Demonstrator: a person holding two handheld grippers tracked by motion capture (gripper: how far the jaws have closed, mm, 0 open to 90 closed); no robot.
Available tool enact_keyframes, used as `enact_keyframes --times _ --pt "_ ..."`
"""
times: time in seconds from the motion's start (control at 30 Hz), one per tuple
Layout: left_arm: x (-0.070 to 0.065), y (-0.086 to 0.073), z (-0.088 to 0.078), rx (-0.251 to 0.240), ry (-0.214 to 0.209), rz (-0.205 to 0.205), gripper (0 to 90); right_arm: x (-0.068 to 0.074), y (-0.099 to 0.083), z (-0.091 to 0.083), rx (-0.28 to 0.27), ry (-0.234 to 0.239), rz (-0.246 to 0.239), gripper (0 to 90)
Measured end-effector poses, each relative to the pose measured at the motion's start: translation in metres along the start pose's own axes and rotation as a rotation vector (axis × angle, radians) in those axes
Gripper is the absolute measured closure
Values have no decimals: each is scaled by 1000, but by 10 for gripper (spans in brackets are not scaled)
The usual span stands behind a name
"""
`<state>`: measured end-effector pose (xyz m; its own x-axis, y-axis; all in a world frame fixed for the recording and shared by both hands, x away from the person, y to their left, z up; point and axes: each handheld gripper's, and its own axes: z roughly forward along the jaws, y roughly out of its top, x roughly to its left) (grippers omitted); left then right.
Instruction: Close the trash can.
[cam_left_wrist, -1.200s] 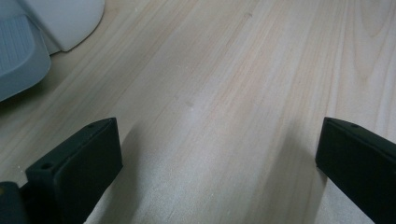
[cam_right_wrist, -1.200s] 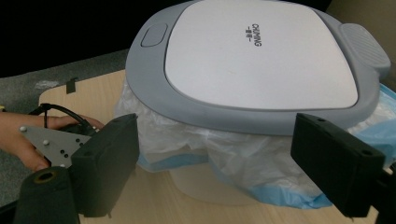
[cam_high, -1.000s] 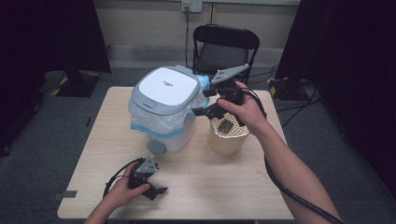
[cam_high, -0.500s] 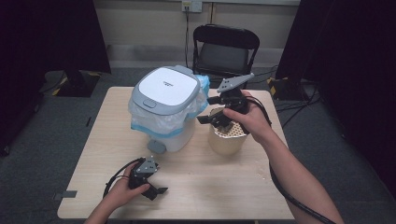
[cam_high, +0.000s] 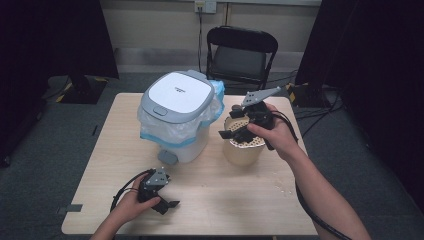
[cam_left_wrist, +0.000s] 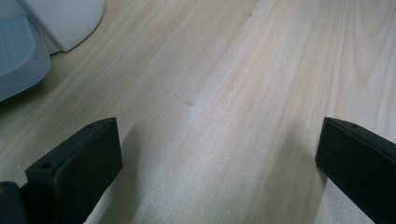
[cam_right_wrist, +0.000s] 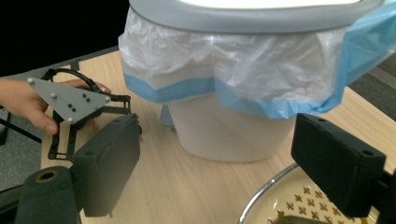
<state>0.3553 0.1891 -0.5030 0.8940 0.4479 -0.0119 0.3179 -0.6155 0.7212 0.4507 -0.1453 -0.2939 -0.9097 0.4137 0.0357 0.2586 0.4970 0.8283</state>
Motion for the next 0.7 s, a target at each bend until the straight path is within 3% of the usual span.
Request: enact_keyframes --times 0.7 --pt "0 0 0 0 1 1 0 0 -35 -12 18 -13 12 149"
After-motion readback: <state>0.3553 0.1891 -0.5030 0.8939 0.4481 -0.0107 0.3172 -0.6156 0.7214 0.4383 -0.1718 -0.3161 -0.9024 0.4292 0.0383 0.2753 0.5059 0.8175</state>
